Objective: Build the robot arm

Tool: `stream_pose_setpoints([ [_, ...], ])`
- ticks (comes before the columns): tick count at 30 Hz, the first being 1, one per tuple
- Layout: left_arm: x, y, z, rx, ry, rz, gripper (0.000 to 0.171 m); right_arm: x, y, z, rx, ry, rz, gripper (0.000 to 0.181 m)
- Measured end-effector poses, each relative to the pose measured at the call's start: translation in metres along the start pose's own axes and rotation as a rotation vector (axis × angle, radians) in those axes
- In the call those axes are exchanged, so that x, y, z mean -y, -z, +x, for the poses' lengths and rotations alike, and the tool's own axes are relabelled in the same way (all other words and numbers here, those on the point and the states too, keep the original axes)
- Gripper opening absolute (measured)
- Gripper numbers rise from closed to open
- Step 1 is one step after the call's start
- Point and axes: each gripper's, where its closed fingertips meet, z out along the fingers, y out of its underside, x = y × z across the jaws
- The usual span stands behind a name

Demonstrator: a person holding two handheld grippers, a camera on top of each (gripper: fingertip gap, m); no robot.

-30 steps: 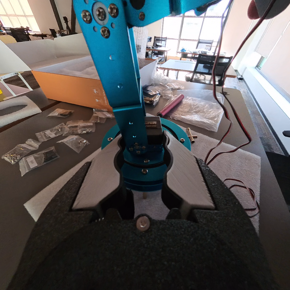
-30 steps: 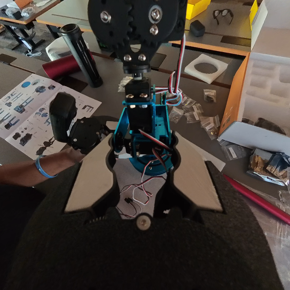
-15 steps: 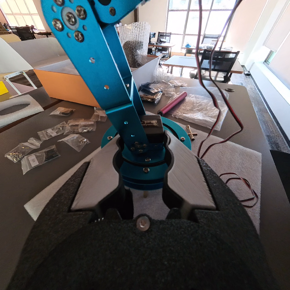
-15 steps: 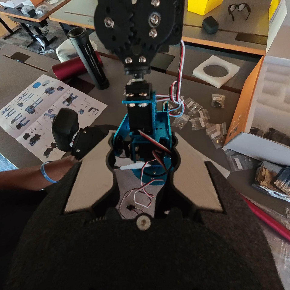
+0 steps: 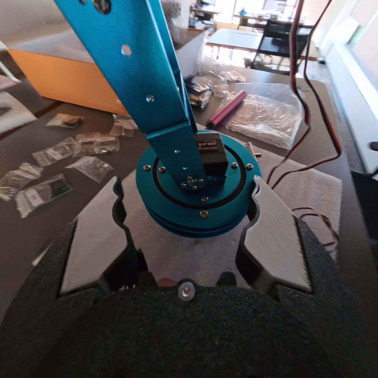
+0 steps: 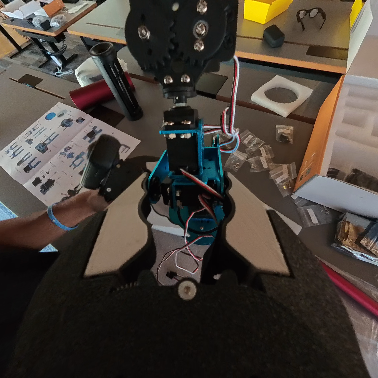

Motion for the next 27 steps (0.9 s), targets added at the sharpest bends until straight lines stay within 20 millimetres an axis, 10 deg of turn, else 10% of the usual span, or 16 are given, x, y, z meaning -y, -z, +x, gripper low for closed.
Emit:
stream_pose_setpoints([
  [27, -0.004, -0.002, 0.001, -0.06, 0.099, -0.009, 0.1, 0.025, -0.017, -0.003, 0.079, -0.003, -0.041, 0.075],
])
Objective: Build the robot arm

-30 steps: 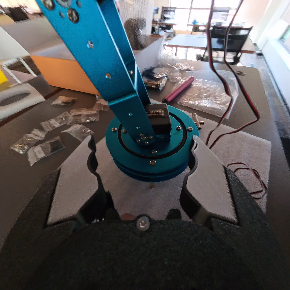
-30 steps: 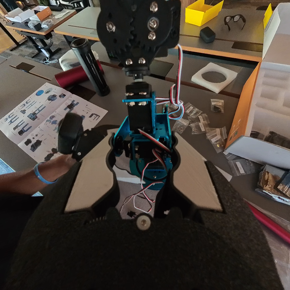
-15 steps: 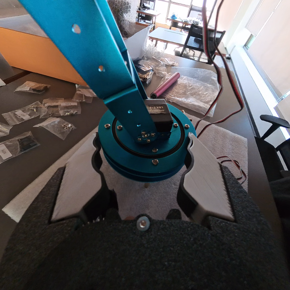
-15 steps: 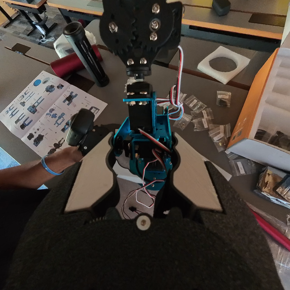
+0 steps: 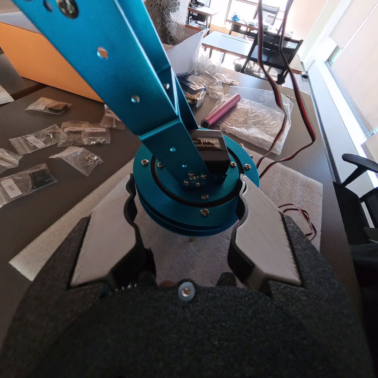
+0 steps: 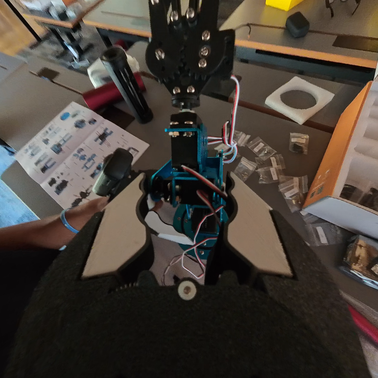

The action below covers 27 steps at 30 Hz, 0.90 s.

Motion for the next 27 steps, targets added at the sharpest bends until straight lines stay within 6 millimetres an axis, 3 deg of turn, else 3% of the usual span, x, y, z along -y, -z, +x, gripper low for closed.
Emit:
stream_pose_setpoints([
  [4, 0.004, 0.006, 0.0, 0.024, -0.006, 0.025, 0.099, 0.008, 0.021, -0.002, 0.049, -0.015, 0.121, 0.081],
  [7, 0.009, 0.023, -0.005, 0.07, 0.023, 0.068, 0.099, 0.009, 0.044, 0.006, 0.022, 0.009, 0.223, 0.078],
  [10, 0.014, 0.057, -0.012, 0.158, 0.076, 0.126, 0.096, -0.005, 0.068, 0.016, -0.015, 0.038, 0.301, 0.068],
  [13, 0.02, 0.115, -0.012, 0.265, 0.159, 0.242, 0.085, -0.033, 0.081, 0.014, -0.005, 0.065, 0.336, 0.063],
  [15, 0.014, 0.158, -0.011, 0.36, 0.233, 0.301, 0.081, -0.056, 0.081, 0.0, 0.049, 0.104, 0.345, 0.062],
  [18, -0.013, 0.22, -0.006, 0.543, 0.336, 0.32, 0.079, -0.08, 0.072, -0.036, 0.181, 0.172, 0.43, 0.049],
  [20, -0.034, 0.259, 0.001, 0.684, 0.376, 0.295, 0.078, -0.095, 0.059, -0.06, 0.302, 0.093, 0.425, 0.039],
  [23, -0.057, 0.315, 0.022, 0.876, 0.372, 0.243, 0.074, -0.108, 0.041, -0.106, 0.575, -0.028, 0.366, 0.043],
  [27, -0.083, 0.375, 0.041, 1.02, 0.354, 0.155, 0.07, -0.124, 0.003, -0.148, 0.61, 0.091, 0.254, 0.038],
])
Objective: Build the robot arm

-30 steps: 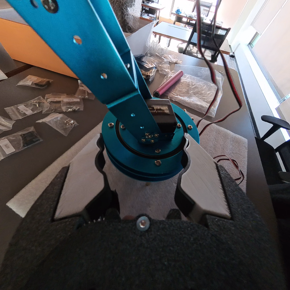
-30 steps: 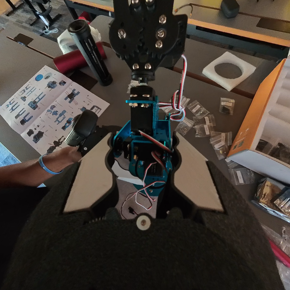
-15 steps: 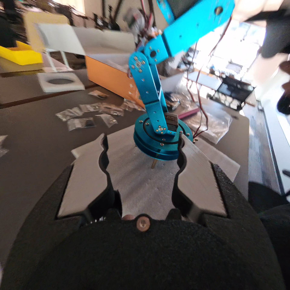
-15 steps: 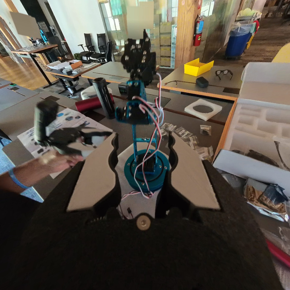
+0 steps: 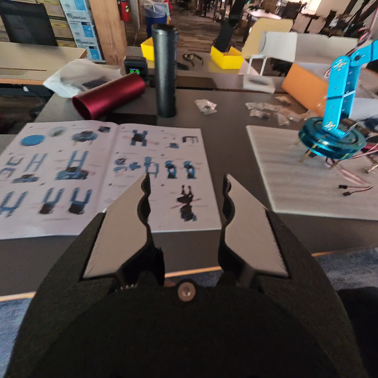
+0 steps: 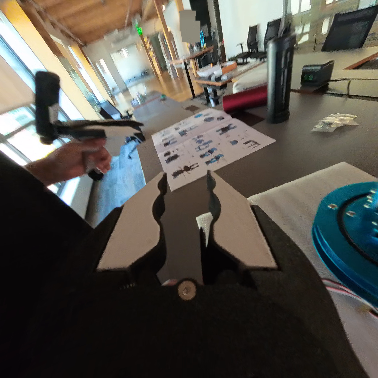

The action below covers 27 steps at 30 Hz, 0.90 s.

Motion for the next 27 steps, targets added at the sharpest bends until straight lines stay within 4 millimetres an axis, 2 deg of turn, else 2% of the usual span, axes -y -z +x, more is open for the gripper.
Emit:
stream_pose_setpoints([
  [2, -0.006, 0.01, -0.023, 0.004, -0.033, -0.027, 0.068, -0.009, -0.028, 0.002, -0.063, 0.003, -0.046, 0.043],
  [3, -0.01, 0.011, -0.035, -0.003, -0.056, -0.041, 0.068, -0.013, -0.043, -0.001, -0.078, -0.003, -0.064, 0.053],
  [6, -0.028, 0.007, -0.071, -0.08, -0.104, -0.127, 0.066, -0.037, -0.096, -0.015, -0.107, 0.006, -0.159, 0.046],
  [9, -0.05, 0.003, -0.105, -0.202, -0.122, -0.248, 0.067, -0.067, -0.152, -0.023, -0.222, 0.021, -0.293, 0.048],
  [12, -0.06, -0.003, -0.139, -0.255, -0.189, -0.289, 0.066, -0.085, -0.192, -0.033, -0.328, 0.025, -0.354, 0.044],
  [15, -0.073, -0.019, -0.143, -0.357, -0.338, -0.377, 0.067, -0.107, -0.2, -0.035, -0.409, -0.05, -0.455, 0.047],
  [17, -0.081, -0.038, -0.143, -0.396, -0.411, -0.433, 0.071, -0.11, -0.197, -0.036, -0.442, -0.122, -0.458, 0.05],
  [19, -0.086, -0.055, -0.129, -0.498, -0.357, -0.458, 0.072, -0.116, -0.196, -0.038, -0.454, -0.185, -0.46, 0.057],
  [22, -0.094, -0.068, -0.107, -0.627, -0.216, -0.507, 0.078, -0.134, -0.193, -0.035, -0.509, -0.223, -0.507, 0.064],
  [27, -0.099, -0.074, -0.1, -0.616, -0.226, -0.524, 0.078, -0.129, -0.199, -0.035, -0.497, -0.265, -0.412, 0.066],
])
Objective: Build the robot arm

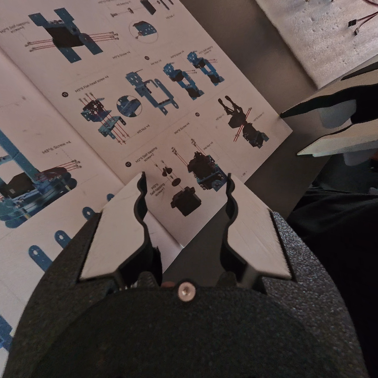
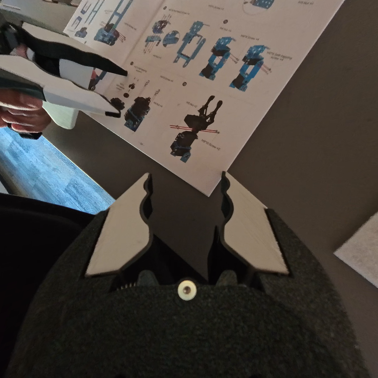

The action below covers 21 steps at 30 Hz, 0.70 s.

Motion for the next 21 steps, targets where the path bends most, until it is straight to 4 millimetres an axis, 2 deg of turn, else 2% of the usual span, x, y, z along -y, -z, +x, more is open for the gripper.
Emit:
stream_pose_setpoints([
  [2, 0.0, -0.002, 0.001, 0.026, -0.007, -0.004, 0.08, 0.001, 0.001, 0.001, 0.024, -0.019, 0.01, 0.067],
  [7, 0.001, -0.007, 0.003, 0.065, -0.025, -0.023, 0.083, 0.011, 0.007, 0.004, 0.177, -0.195, 0.105, 0.07],
  [9, 0.001, -0.007, 0.004, 0.067, -0.016, -0.019, 0.085, 0.019, 0.01, 0.007, 0.242, -0.255, 0.163, 0.066],
  [11, 0.001, -0.007, 0.005, 0.072, -0.024, -0.017, 0.085, 0.036, 0.018, -0.001, 0.379, -0.312, 0.255, 0.049],
  [12, 0.001, -0.008, 0.007, 0.065, -0.027, -0.016, 0.084, 0.042, 0.019, -0.006, 0.434, -0.333, 0.274, 0.048],
  [16, 0.002, -0.012, 0.021, 0.034, -0.021, -0.008, 0.083, 0.051, 0.008, -0.022, 0.455, -0.222, 0.242, 0.046],
  [21, 0.006, -0.018, 0.032, 0.024, -0.023, -0.003, 0.087, 0.06, -0.001, -0.023, 0.378, -0.109, 0.174, 0.036],
])
